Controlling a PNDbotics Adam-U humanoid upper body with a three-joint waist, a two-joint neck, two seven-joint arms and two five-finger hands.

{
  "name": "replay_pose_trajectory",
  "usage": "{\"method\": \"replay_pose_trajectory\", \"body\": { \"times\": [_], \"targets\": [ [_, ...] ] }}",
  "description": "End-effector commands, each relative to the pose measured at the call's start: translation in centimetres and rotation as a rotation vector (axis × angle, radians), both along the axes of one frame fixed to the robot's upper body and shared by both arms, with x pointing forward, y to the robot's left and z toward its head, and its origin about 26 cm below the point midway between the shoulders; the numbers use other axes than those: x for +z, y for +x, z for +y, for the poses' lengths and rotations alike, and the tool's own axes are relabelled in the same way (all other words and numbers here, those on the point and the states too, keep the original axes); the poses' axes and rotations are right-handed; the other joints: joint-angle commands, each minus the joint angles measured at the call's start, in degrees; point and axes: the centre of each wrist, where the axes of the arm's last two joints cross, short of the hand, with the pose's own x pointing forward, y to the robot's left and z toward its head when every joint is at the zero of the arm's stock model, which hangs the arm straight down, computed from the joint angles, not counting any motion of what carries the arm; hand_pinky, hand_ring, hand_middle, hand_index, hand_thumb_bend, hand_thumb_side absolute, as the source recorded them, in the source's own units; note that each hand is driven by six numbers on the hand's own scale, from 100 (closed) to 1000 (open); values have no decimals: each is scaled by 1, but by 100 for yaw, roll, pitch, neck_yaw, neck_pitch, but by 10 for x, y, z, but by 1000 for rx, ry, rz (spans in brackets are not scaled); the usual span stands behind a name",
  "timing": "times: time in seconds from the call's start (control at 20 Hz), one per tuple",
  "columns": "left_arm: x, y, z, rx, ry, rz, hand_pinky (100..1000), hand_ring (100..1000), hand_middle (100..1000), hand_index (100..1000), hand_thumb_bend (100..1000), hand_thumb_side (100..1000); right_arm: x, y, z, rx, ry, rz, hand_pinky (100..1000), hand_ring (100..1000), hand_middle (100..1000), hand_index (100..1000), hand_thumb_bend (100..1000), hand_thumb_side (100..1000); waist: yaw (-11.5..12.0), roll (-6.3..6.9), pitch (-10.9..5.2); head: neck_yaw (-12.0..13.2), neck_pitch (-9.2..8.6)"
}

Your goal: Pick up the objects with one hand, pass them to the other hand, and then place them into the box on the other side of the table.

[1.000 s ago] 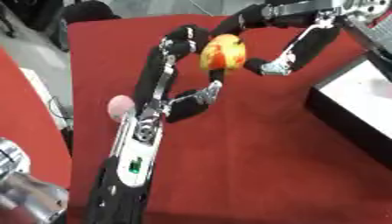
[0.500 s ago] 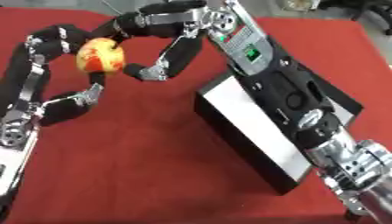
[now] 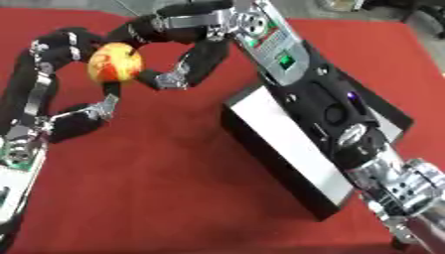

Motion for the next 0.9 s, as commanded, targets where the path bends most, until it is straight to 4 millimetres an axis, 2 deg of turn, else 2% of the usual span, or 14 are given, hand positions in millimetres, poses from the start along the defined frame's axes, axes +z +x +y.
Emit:
{"method": "replay_pose_trajectory", "body": {
  "times": [0.05, 0.25, 0.5, 0.6, 0.7, 0.85, 0.9],
  "targets": [
    [10, -2, -7, -19, -23, -36, 845, 711, 533, 548, 100, 265, 7, 0, 0, -9, -10, -21, 1000, 880, 863, 924, 100, 414, 6, -38, -1, -27, -43],
    [11, -2, -9, -30, -36, -46, 844, 711, 533, 549, 100, 264, 6, 1, 1, -14, -15, -23, 1000, 878, 843, 876, 100, 430, 17, -44, 6, -42, -46],
    [11, -3, -13, -49, -53, -54, 845, 711, 533, 551, 100, 266, 6, 4, 0, -25, -11, -10, 1000, 864, 783, 762, 100, 390, 18, -45, 21, -58, -48],
    [11, -3, -15, -57, -57, -55, 845, 711, 533, 552, 100, 267, 5, 5, 0, -28, -8, -3, 1000, 860, 762, 750, 100, 360, 16, -45, 25, -62, -48],
    [10, -4, -17, -65, -63, -57, 846, 710, 532, 552, 100, 268, 5, 6, -1, -33, -1, 3, 1000, 844, 716, 715, 100, 302, 11, -45, 29, -68, -49],
    [10, -4, -18, -72, -68, -57, 847, 711, 532, 553, 100, 264, 3, 8, -2, -49, 23, 28, 1000, 808, 643, 655, 100, 277, 7, -45, 31, -77, -47],
    [9, -4, -19, -73, -67, -57, 847, 711, 532, 555, 100, 262, 3, 9, -2, -52, 34, 39, 997, 767, 578, 590, 100, 245, 4, -46, 33, -78, -47]
  ]
}}
